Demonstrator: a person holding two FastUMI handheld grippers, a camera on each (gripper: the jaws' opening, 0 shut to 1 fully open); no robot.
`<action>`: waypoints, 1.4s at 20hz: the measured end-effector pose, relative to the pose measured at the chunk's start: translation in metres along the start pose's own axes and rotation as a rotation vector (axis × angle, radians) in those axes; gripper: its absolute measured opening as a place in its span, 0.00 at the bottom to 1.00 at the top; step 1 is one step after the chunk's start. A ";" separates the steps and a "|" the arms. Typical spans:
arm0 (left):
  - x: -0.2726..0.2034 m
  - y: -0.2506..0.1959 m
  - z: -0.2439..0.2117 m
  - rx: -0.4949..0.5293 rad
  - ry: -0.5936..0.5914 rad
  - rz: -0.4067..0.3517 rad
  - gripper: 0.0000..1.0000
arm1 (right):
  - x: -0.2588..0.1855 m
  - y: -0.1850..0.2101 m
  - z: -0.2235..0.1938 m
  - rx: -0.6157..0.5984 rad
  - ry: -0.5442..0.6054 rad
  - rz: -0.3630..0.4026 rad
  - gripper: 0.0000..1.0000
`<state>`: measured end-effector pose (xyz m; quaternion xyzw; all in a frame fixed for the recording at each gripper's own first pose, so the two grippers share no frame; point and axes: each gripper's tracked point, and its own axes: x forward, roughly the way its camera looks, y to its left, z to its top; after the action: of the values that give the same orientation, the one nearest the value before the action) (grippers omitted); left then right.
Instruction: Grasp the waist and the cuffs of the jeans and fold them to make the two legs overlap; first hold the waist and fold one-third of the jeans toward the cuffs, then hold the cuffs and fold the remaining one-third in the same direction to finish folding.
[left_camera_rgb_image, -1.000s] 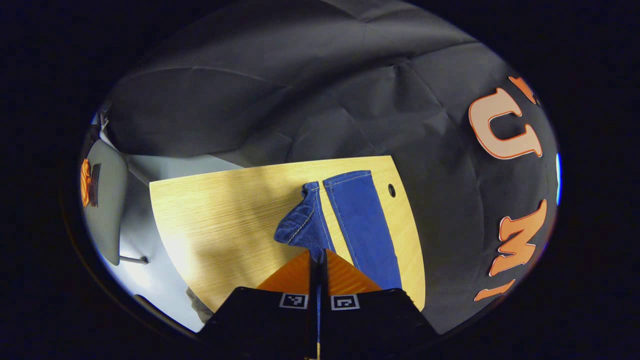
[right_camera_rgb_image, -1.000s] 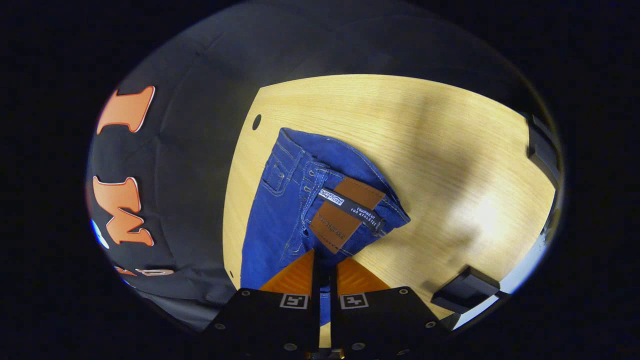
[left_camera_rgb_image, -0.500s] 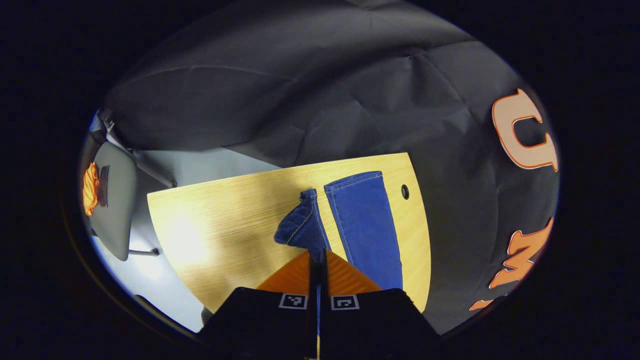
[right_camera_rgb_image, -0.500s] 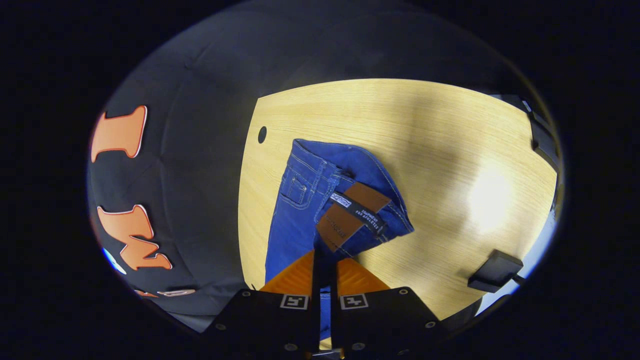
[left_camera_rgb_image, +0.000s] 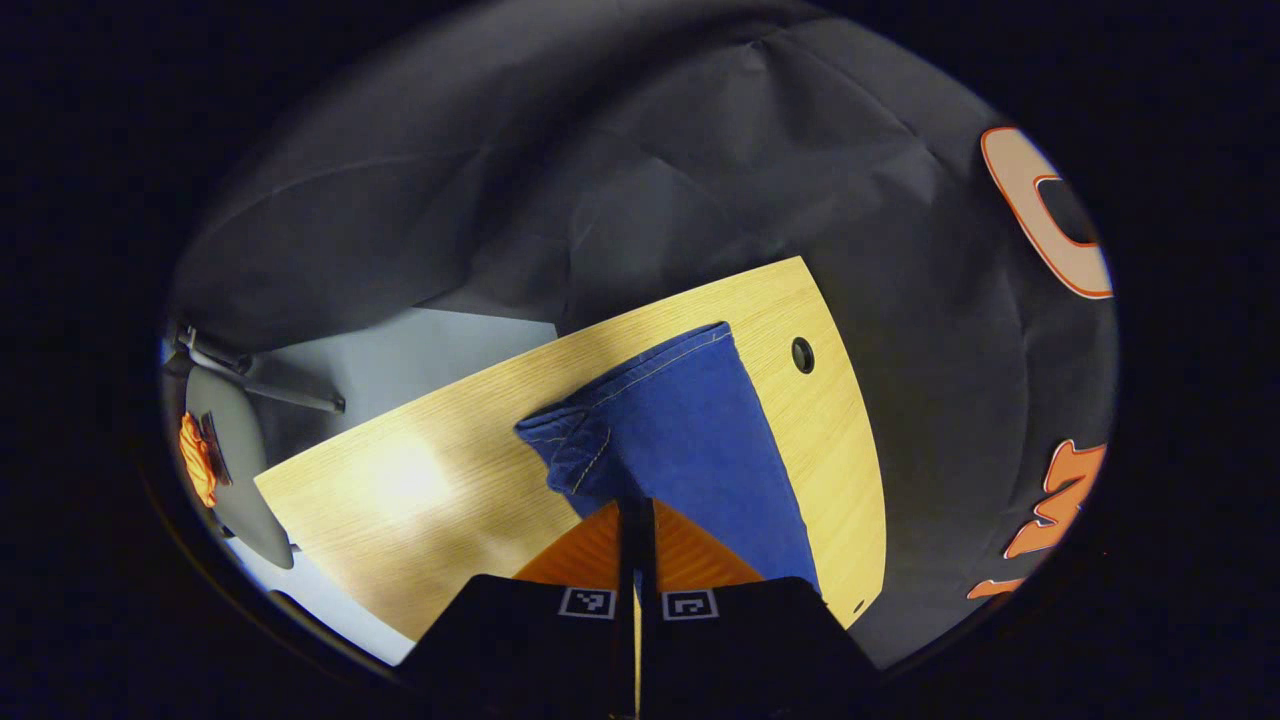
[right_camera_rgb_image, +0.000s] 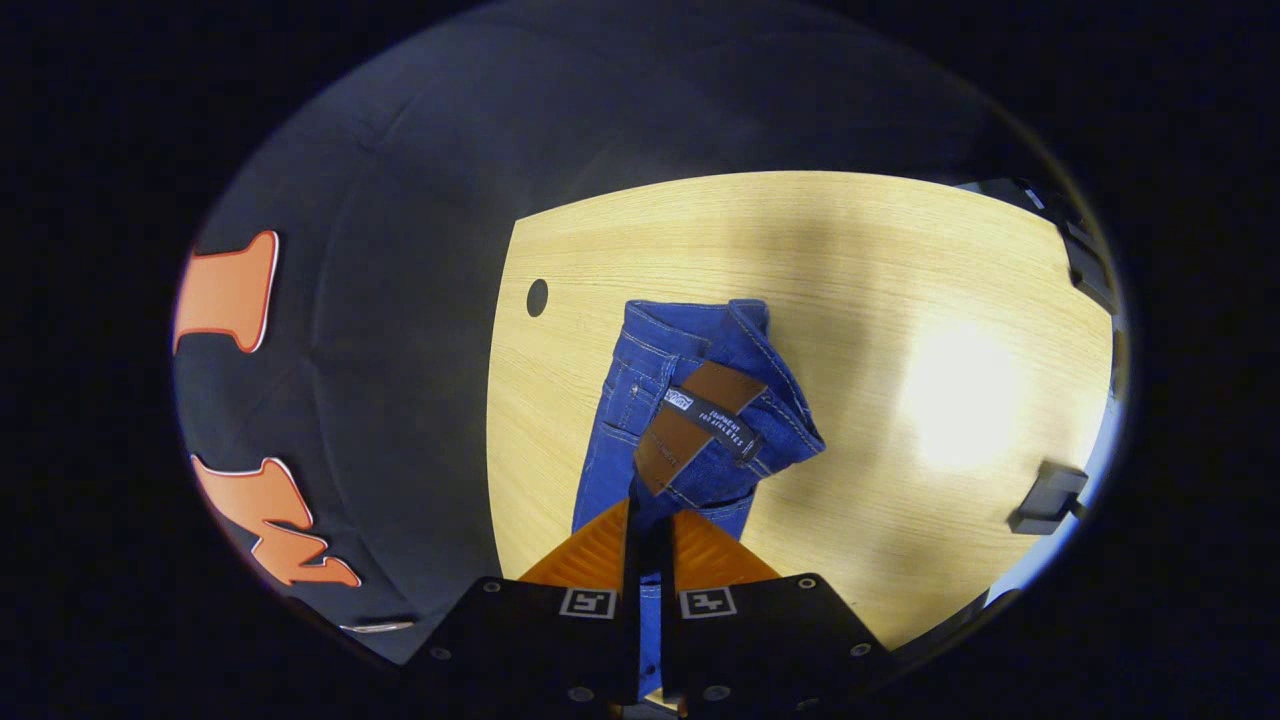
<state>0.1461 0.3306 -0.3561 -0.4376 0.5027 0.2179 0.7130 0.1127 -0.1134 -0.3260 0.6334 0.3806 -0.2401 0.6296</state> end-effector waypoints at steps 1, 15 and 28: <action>0.007 -0.006 0.006 0.012 0.010 0.005 0.02 | 0.004 0.003 0.000 -0.003 -0.002 -0.012 0.09; 0.071 -0.064 0.036 0.167 0.044 0.090 0.02 | 0.080 0.046 0.016 0.040 0.076 -0.108 0.09; 0.025 -0.115 0.022 0.524 -0.177 0.023 0.80 | 0.055 0.069 0.055 -0.230 -0.041 -0.004 0.63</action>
<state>0.2538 0.2863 -0.3295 -0.2117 0.4825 0.1259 0.8405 0.2090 -0.1518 -0.3316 0.5513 0.3939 -0.2088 0.7052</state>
